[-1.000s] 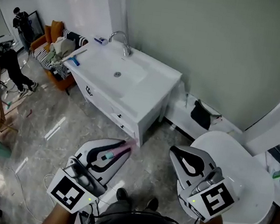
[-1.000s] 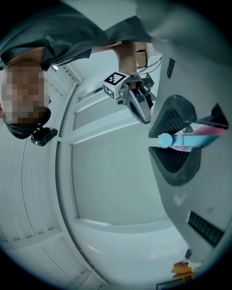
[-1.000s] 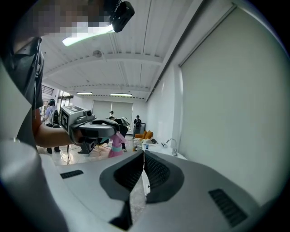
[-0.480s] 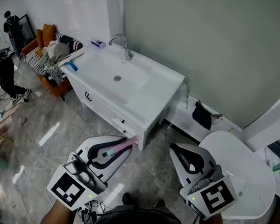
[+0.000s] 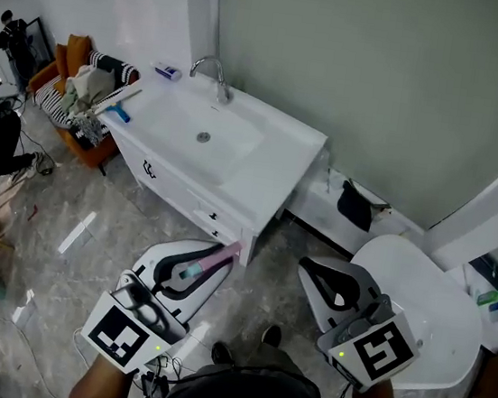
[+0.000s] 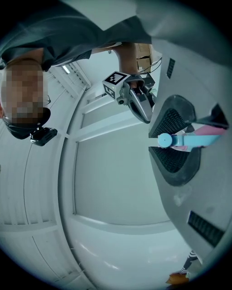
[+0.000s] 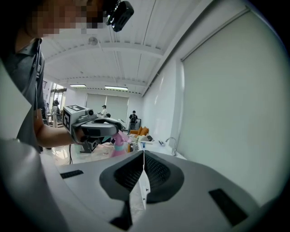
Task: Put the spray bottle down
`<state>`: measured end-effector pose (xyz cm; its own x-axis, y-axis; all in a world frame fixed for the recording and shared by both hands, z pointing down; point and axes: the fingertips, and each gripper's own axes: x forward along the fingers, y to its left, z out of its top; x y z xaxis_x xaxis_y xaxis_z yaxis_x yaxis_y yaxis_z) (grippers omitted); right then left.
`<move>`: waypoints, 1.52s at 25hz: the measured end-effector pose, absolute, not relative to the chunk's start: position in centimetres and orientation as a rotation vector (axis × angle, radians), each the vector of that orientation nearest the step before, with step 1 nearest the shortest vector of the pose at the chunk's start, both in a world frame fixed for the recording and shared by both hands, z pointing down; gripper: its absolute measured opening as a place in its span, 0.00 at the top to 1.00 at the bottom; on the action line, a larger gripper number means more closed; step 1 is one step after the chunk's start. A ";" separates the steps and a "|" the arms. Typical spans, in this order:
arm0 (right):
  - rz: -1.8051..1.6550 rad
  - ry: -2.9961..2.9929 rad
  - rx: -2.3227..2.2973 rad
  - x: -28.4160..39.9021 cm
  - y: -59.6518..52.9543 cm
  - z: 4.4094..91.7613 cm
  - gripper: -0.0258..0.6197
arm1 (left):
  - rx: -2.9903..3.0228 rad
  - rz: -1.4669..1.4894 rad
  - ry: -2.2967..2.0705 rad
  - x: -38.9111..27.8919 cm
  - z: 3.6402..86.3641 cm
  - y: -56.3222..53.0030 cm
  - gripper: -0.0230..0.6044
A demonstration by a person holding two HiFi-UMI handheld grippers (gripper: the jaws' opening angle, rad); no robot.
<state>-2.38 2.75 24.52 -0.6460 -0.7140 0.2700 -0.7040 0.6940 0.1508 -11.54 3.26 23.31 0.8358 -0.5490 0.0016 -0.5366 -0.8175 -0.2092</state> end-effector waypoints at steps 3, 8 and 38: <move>-0.045 -2.616 1.086 -2.3 1.3 24.8 0.95 | -2.816 -0.095 0.871 -11.2 23.4 2.2 0.87; -0.069 -2.663 1.023 -1.8 -1.1 24.3 0.95 | -2.790 -0.133 0.931 -10.4 23.2 0.3 0.87; 0.004 -2.693 0.937 5.1 -8.0 26.2 0.95 | -2.764 -0.218 1.015 -3.7 24.1 -5.9 0.87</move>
<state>5.13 -8.02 26.17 -0.7468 -0.6071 0.2715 -0.6080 0.7887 0.0912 -3.68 -5.92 24.14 0.7549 -0.6519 0.0722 -0.6242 -0.7479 -0.2258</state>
